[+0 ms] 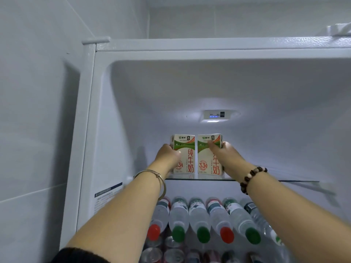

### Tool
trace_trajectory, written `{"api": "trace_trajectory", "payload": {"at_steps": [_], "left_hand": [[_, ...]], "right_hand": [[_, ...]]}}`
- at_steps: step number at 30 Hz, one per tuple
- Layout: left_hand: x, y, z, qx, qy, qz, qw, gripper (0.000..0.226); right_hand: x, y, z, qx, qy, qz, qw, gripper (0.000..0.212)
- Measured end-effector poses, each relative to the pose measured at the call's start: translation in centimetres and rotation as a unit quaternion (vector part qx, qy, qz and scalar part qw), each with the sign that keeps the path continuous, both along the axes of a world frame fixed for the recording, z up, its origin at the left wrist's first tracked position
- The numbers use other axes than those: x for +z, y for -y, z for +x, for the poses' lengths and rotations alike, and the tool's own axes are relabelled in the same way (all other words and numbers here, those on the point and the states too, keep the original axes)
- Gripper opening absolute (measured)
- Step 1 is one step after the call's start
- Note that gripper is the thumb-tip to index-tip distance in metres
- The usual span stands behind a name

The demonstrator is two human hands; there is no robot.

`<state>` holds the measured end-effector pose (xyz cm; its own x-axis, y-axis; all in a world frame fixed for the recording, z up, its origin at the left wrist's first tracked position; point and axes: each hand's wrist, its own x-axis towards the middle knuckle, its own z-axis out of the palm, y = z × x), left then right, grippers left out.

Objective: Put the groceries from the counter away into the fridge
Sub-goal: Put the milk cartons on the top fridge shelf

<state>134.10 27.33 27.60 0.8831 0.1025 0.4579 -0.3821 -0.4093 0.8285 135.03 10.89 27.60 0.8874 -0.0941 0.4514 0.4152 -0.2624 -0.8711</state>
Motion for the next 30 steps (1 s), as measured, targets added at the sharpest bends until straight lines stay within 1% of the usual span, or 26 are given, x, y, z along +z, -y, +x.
{"api": "trace_trajectory", "payload": {"at_steps": [5,7,9,11,12,13,15,18,22,25,28,30], "left_hand": [[-0.3,-0.2,1.1,-0.008,0.008,-0.014,1.000,0.011],[-0.4,-0.3,1.3,-0.009,0.010,-0.022,1.000,0.011],[-0.4,-0.2,1.4,-0.005,0.005,-0.017,1.000,0.010],[-0.1,0.1,1.4,0.010,-0.013,0.017,1.000,0.010],[0.4,0.2,1.4,0.020,-0.028,0.042,0.999,0.011],[0.9,0.3,1.3,0.029,-0.049,0.068,0.996,0.012],[2.1,0.2,1.4,0.020,-0.093,0.092,0.991,0.014],[3.2,-0.3,2.4,-0.011,-0.133,0.083,0.988,0.014],[3.3,-0.3,4.6,0.014,-0.131,0.079,0.988,0.012],[3.4,-0.2,6.8,0.028,-0.149,0.086,0.985,0.017],[3.8,-0.5,8.4,0.015,-0.177,0.047,0.983,0.019],[4.1,-0.6,9.2,0.014,-0.184,0.026,0.983,0.020]], "right_hand": [[0.0,0.6,0.5,0.073,-0.017,0.021,0.997,0.028],[0.1,0.7,0.3,0.087,-0.025,0.020,0.996,0.023],[0.1,0.9,0.1,0.064,-0.034,-0.023,0.997,0.016],[0.4,1.2,-0.2,0.007,-0.043,-0.126,0.991,0.010],[0.8,1.4,-0.4,-0.018,-0.049,-0.167,0.984,0.011],[1.2,1.5,-0.5,-0.030,-0.060,-0.188,0.980,0.013],[2.1,1.7,-0.5,-0.029,-0.083,-0.197,0.976,0.014],[3.0,1.7,0.1,-0.018,-0.109,-0.193,0.975,0.013],[3.7,1.3,2.2,-0.019,-0.134,-0.207,0.969,0.022],[4.2,0.9,3.7,-0.014,-0.154,-0.223,0.962,0.024],[5.0,0.3,5.0,-0.015,-0.175,-0.253,0.951,0.029],[5.5,0.0,6.4,-0.029,-0.173,-0.285,0.942,0.032]]}}
